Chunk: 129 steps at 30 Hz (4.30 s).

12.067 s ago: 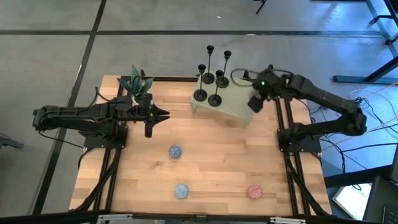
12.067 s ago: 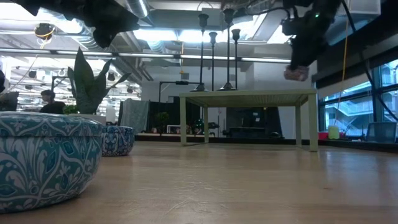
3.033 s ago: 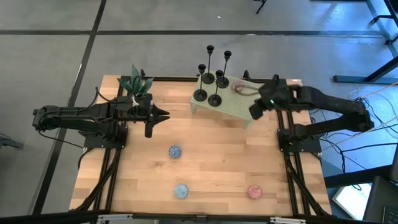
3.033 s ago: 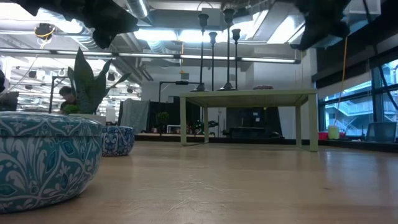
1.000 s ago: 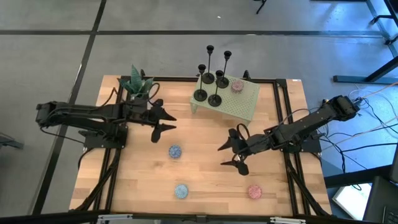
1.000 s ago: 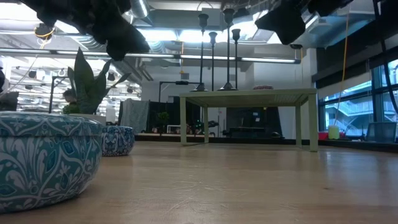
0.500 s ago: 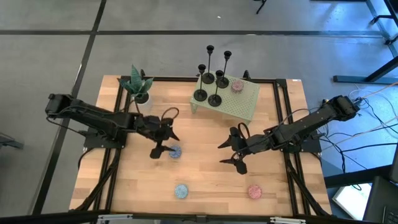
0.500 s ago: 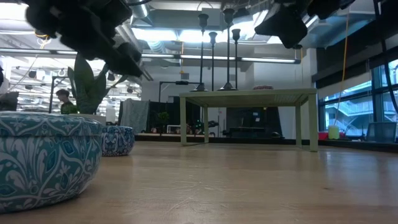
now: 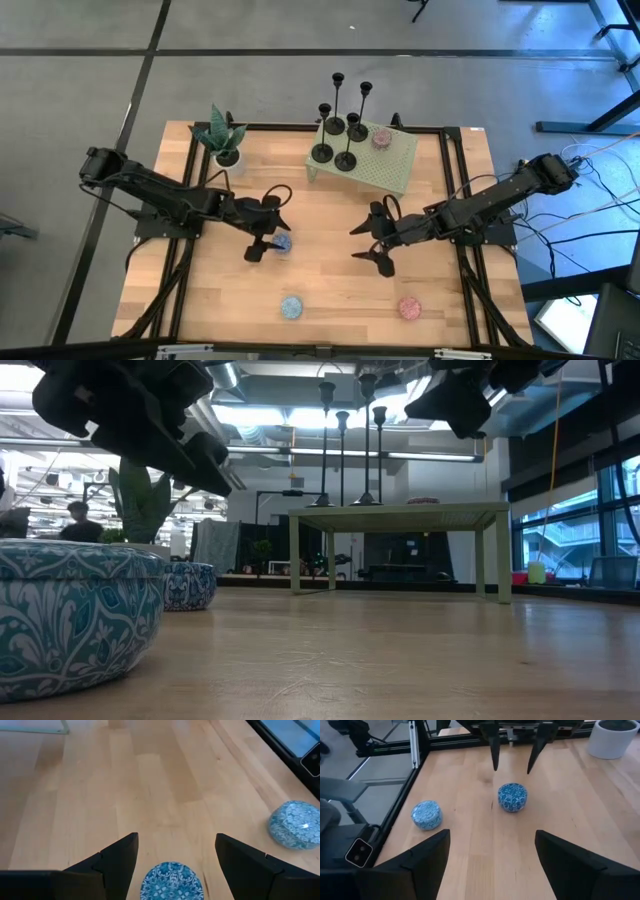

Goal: Pick & Place candle stick holders
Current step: Put the pink scented candle on the shelf

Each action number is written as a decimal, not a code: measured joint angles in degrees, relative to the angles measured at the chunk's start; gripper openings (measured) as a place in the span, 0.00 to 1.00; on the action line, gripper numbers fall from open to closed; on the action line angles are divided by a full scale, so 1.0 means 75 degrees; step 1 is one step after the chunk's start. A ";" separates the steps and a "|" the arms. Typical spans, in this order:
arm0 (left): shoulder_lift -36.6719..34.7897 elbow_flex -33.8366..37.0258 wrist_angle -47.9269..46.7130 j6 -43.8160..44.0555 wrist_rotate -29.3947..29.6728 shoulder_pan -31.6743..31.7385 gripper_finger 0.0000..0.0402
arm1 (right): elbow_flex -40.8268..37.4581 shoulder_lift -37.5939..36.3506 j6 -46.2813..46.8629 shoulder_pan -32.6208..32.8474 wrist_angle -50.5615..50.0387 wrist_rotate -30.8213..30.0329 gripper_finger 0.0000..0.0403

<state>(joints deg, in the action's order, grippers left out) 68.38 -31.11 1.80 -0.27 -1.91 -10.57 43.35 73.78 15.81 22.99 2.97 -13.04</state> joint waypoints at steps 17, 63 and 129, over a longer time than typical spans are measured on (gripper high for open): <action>0.0000 -0.0002 -0.0039 0.0403 0.0003 0.0006 0.65 | 0.0000 -0.0003 0.0019 0.0048 -0.0690 0.0365 0.74; 0.0000 -0.0003 -0.0035 0.0402 0.0310 0.0006 0.65 | 0.0003 0.0420 0.3512 0.2593 -0.1804 -0.1854 0.89; -0.0003 -0.0003 -0.0038 0.0396 0.0312 0.0006 0.65 | 0.0874 0.2935 0.6795 0.4921 -0.4269 -0.0518 0.98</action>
<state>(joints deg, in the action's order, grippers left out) 68.36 -31.13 1.52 2.70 0.43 -10.52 49.91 95.79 66.77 59.90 -29.05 -16.93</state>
